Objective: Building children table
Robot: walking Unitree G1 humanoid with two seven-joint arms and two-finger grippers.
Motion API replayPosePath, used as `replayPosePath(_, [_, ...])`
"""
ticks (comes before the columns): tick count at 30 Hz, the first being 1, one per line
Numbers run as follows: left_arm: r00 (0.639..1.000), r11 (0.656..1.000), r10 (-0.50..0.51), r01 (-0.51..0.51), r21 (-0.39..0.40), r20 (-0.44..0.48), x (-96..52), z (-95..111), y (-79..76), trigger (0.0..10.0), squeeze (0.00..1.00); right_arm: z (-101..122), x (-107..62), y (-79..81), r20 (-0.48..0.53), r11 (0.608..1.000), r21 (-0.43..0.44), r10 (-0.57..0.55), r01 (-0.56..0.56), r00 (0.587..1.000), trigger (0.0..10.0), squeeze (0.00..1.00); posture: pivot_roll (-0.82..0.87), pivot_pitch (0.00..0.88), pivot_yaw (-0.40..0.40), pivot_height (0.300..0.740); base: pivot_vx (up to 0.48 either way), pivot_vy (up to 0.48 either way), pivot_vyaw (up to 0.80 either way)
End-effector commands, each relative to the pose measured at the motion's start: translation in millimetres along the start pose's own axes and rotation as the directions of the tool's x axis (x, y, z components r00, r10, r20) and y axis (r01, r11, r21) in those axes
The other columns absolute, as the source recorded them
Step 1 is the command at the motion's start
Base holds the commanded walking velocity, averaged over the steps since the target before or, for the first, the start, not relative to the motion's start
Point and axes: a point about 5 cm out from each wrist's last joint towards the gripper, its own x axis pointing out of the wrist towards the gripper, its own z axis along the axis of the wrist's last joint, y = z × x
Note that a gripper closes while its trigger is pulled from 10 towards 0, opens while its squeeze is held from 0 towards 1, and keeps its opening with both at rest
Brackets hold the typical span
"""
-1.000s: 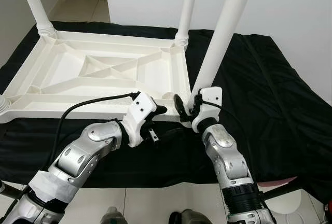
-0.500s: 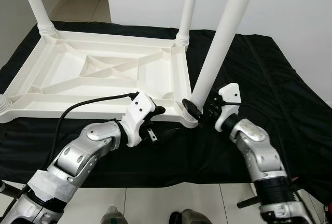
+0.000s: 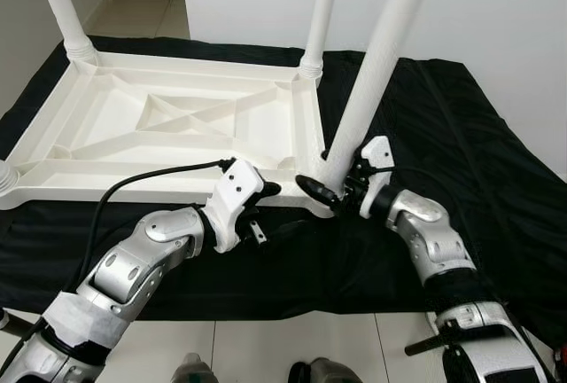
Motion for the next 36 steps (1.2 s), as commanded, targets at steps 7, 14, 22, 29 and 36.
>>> replayPosePath(7, [0.989, 0.989, -0.147, 0.147, 0.007, 0.001, -0.2, 0.9, -8.8, 10.0, 0.00, -11.7, 7.3, 2.1, -0.050, 0.998, -0.019, 0.055, -0.056, 0.997, 0.0, 0.00, 0.15, 0.008, -0.062, 0.740, 0.000, 0.000, 0.00])
replayPosePath(14, [0.989, 0.989, -0.148, 0.148, 0.002, 0.002, -0.7, 0.1, -10.4, 10.0, 0.00, -16.8, 2.0, 1.3, -0.056, 0.999, -0.019, 0.046, -0.047, 0.997, 2.5, 0.00, 0.15, 0.011, -0.066, 0.740, 0.000, 0.000, 0.00])
replayPosePath(22, [0.988, 0.988, -0.152, 0.152, -0.002, 0.007, 2.2, -0.8, -11.2, 10.0, 0.00, -25.0, -2.6, 9.1, -0.081, 0.978, -0.011, -0.208, 0.208, 0.975, 10.0, 0.00, 0.13, 0.019, -0.084, 0.740, 0.000, 0.000, 0.00])
replayPosePath(29, [0.987, 0.987, -0.160, 0.160, -0.006, 0.000, 3.0, -4.3, -12.4, 10.0, 0.00, -25.0, -4.5, 23.0, -0.061, 0.943, 0.061, -0.323, 0.326, 0.945, 10.0, 0.00, 0.10, 0.016, -0.072, 0.740, 0.000, 0.000, 0.00])
replayPosePath(36, [0.985, 0.985, -0.171, 0.171, 0.002, -0.003, 3.0, -0.5, -7.3, 10.0, 0.00, -23.3, -1.9, 37.4, -0.090, 0.759, 0.244, -0.602, 0.604, 0.793, 10.0, 0.00, 0.11, 0.010, -0.063, 0.740, 0.000, 0.000, 0.00])
